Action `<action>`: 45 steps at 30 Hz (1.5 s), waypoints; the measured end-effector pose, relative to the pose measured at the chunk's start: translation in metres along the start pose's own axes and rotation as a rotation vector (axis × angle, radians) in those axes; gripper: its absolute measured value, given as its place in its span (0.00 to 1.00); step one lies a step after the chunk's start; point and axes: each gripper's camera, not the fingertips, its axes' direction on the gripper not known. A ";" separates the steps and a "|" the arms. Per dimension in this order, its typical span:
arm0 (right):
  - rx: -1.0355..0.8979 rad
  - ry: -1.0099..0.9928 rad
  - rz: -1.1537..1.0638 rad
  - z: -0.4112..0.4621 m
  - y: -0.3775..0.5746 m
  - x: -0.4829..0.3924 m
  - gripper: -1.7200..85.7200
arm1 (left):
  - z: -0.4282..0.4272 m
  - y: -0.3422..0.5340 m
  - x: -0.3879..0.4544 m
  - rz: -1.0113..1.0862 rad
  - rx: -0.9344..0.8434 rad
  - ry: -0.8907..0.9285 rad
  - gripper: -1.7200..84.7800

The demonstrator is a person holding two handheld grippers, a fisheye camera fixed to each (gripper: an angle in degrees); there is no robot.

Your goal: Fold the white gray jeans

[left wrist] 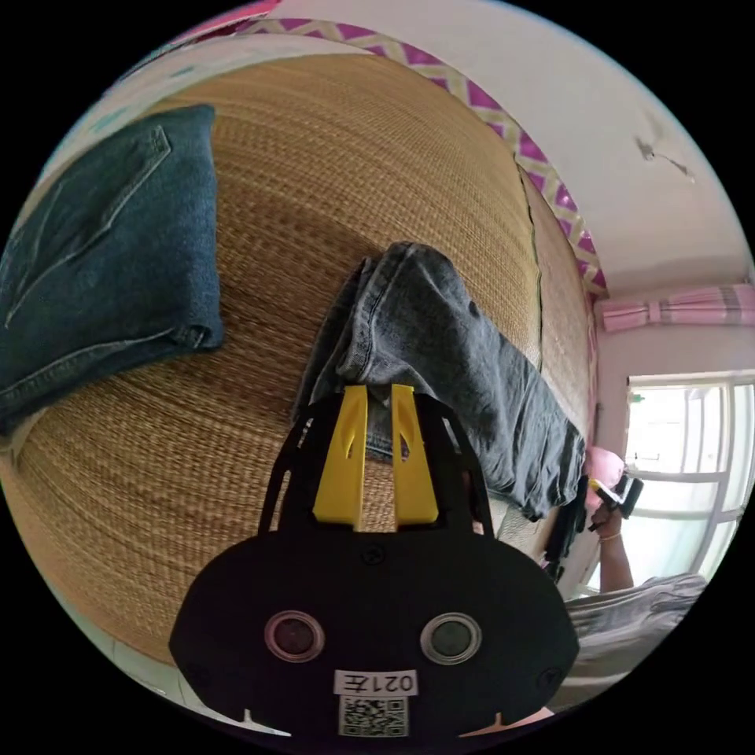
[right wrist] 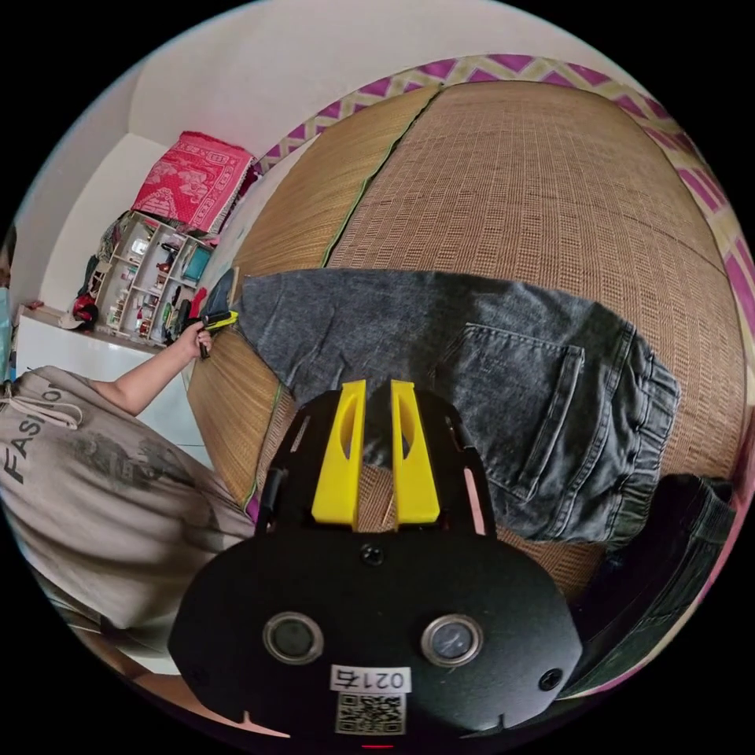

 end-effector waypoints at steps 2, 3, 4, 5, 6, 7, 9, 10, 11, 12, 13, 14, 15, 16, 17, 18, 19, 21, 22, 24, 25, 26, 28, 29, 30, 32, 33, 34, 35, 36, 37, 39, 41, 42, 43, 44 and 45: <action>-0.013 -0.004 -0.006 0.004 0.015 0.001 0.09 | -0.017 0.009 -0.012 -0.005 0.023 0.017 0.02; -0.019 -0.002 -0.012 0.006 0.024 0.002 0.09 | -0.031 0.016 -0.016 -0.003 0.037 0.024 0.02; -0.022 0.003 -0.017 0.007 0.033 0.003 0.09 | -0.040 0.021 -0.017 0.000 0.043 0.028 0.01; -0.021 0.006 -0.018 0.008 0.037 0.004 0.08 | -0.056 0.029 -0.016 0.015 0.050 0.024 0.01; -0.014 0.007 -0.017 0.008 0.045 0.006 0.08 | -0.072 0.037 -0.013 0.045 0.048 -0.001 0.01; -0.007 0.005 -0.013 0.010 0.053 0.009 0.08 | -0.078 0.040 -0.012 0.057 0.041 -0.022 0.01; -0.005 0.002 -0.005 0.015 0.063 0.015 0.08 | -0.085 0.049 -0.021 0.057 -0.005 -0.093 0.01; -0.009 0.003 -0.003 0.021 0.069 0.018 0.08 | -0.083 0.050 -0.026 0.047 -0.021 -0.107 0.01; -0.014 0.003 -0.001 0.024 0.071 0.020 0.08 | -0.075 0.050 -0.042 0.016 -0.062 -0.134 0.01; -0.023 -0.002 0.002 0.032 0.075 0.024 0.08 | -0.066 0.052 -0.062 -0.010 -0.074 -0.154 0.01; -0.032 -0.010 -0.001 0.038 0.079 0.026 0.08 | -0.061 0.053 -0.072 -0.017 -0.068 -0.161 0.01; -0.035 -0.014 -0.004 0.041 0.081 0.026 0.08 | -0.053 0.057 -0.089 -0.014 -0.060 -0.145 0.01; -0.043 -0.016 -0.015 0.046 0.084 0.026 0.08 | -0.048 0.060 -0.104 -0.005 -0.077 -0.146 0.01; -0.046 -0.018 -0.027 0.049 0.088 0.024 0.08 | -0.047 0.062 -0.110 0.003 -0.090 -0.144 0.01; -0.044 -0.020 -0.032 0.049 0.091 0.024 0.08 | -0.053 0.066 -0.120 0.004 -0.085 -0.117 0.01; -0.038 -0.022 -0.038 0.049 0.097 0.023 0.08 | -0.061 0.071 -0.132 -0.023 -0.079 -0.104 0.01; -0.034 -0.023 -0.039 0.050 0.104 0.023 0.08 | -0.067 0.075 -0.138 -0.031 -0.074 -0.101 0.01; -0.027 -0.022 -0.031 0.051 0.117 0.027 0.08 | -0.094 0.095 -0.161 -0.081 -0.012 -0.091 0.02; -0.025 -0.025 -0.020 0.054 0.126 0.031 0.08 | -0.102 0.102 -0.166 -0.099 0.016 -0.093 0.02; -0.029 -0.032 -0.002 0.062 0.139 0.037 0.08 | -0.116 0.127 -0.179 -0.104 0.067 0.004 0.02; -0.037 -0.040 0.010 0.070 0.146 0.041 0.08 | -0.116 0.132 -0.181 -0.112 0.062 0.025 0.03; -0.041 -0.044 0.015 0.073 0.149 0.043 0.08 | -0.112 0.144 -0.185 -0.126 0.065 0.081 0.05; -0.051 -0.065 0.025 0.089 0.160 0.046 0.08 | -0.106 0.162 -0.196 -0.188 0.099 0.174 0.09; -0.053 -0.071 0.025 0.092 0.162 0.045 0.08 | -0.101 0.173 -0.206 -0.237 0.141 0.259 0.11; -0.053 -0.083 0.021 0.098 0.166 0.043 0.08 | -0.096 0.183 -0.215 -0.285 0.176 0.316 0.13; -0.055 -0.093 0.007 0.105 0.171 0.038 0.08 | -0.090 0.197 -0.228 -0.358 0.208 0.346 0.13; -0.059 -0.094 -0.007 0.109 0.175 0.033 0.08 | -0.090 0.206 -0.235 -0.387 0.247 0.368 0.13; -0.066 -0.091 -0.024 0.111 0.179 0.028 0.08 | -0.090 0.210 -0.239 -0.399 0.268 0.386 0.12; -0.070 -0.087 -0.033 0.113 0.181 0.025 0.08 | -0.091 0.218 -0.244 -0.423 0.307 0.427 0.11; -0.077 -0.079 -0.047 0.115 0.187 0.020 0.08 | -0.093 0.223 -0.246 -0.425 0.340 0.447 0.11; -0.079 -0.073 -0.055 0.116 0.194 0.016 0.08 | -0.094 0.225 -0.246 -0.426 0.351 0.449 0.11; -0.083 -0.074 -0.053 0.119 0.206 0.012 0.08 | -0.098 0.230 -0.245 -0.433 0.398 0.485 0.10; -0.084 -0.070 -0.040 0.121 0.218 0.010 0.08 | -0.101 0.229 -0.242 -0.430 0.430 0.524 0.10; -0.082 -0.070 -0.027 0.123 0.228 0.009 0.08 | -0.105 0.227 -0.238 -0.425 0.440 0.528 0.09; -0.079 -0.071 -0.013 0.125 0.237 0.007 0.08 | -0.108 0.227 -0.235 -0.420 0.444 0.521 0.08; -0.077 -0.069 -0.007 0.125 0.242 0.007 0.08 | -0.114 0.227 -0.228 -0.411 0.442 0.503 0.07; -0.070 -0.061 0.003 0.126 0.253 0.004 0.07 | -0.123 0.227 -0.219 -0.382 0.458 0.501 0.04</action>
